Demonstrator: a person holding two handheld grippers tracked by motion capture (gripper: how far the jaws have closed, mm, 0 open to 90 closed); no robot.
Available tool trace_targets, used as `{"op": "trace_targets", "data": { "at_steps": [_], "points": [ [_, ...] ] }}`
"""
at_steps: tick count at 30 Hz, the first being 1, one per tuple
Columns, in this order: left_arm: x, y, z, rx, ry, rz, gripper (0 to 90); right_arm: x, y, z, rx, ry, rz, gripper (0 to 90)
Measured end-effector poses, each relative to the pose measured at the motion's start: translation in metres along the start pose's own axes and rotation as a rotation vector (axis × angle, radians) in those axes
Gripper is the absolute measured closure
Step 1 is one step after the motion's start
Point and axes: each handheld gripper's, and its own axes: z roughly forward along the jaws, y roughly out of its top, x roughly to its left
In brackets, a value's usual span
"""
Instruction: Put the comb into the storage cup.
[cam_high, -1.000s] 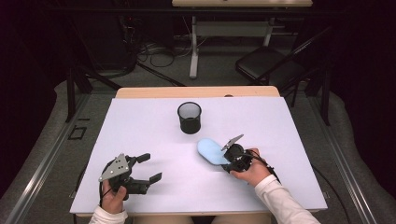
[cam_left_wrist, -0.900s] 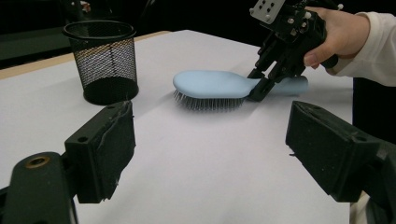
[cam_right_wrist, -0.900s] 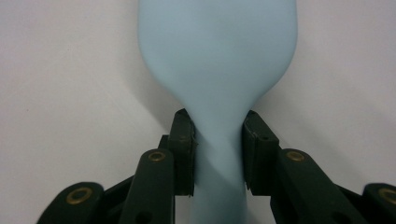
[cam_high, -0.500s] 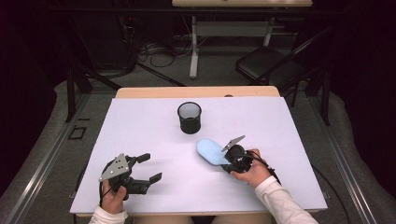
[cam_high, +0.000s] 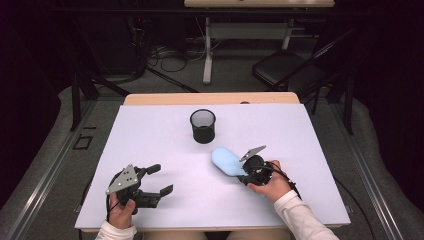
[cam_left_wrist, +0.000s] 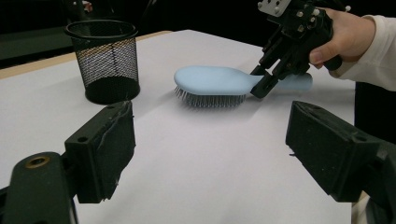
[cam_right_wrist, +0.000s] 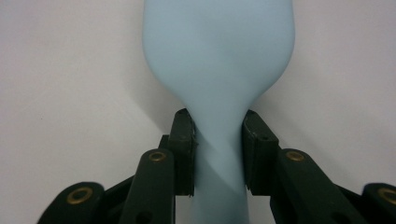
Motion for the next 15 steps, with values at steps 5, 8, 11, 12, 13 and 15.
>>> {"op": "trace_targets", "data": {
  "at_steps": [5, 8, 11, 12, 13, 15],
  "points": [
    [0.0, 0.0, 0.0, -0.001, 0.005, -0.005, 15.5, 0.0, 0.001, -0.005, -0.027, 0.002, 0.009, 69.0],
    [0.0, 0.0, 0.0, -0.002, 0.005, -0.009, 15.5, 0.001, 0.001, -0.007, -0.045, 0.001, 0.004, 69.0],
    [0.001, 0.0, 0.0, 0.0, 0.003, -0.009, 15.6, 0.002, 0.002, -0.008, -0.051, 0.002, 0.006, 69.0],
    [0.001, 0.0, 0.0, 0.0, 0.003, -0.01, 15.5, 0.003, 0.002, -0.009, -0.056, 0.003, 0.005, 69.1],
    [0.0, 0.0, 0.0, 0.0, 0.007, -0.01, 15.5, 0.003, 0.003, -0.01, -0.061, 0.004, 0.006, 69.1],
    [0.0, 0.0, 0.001, -0.001, 0.006, -0.012, 15.6, 0.003, 0.004, -0.011, -0.065, 0.005, 0.007, 69.1]
  ]
}}
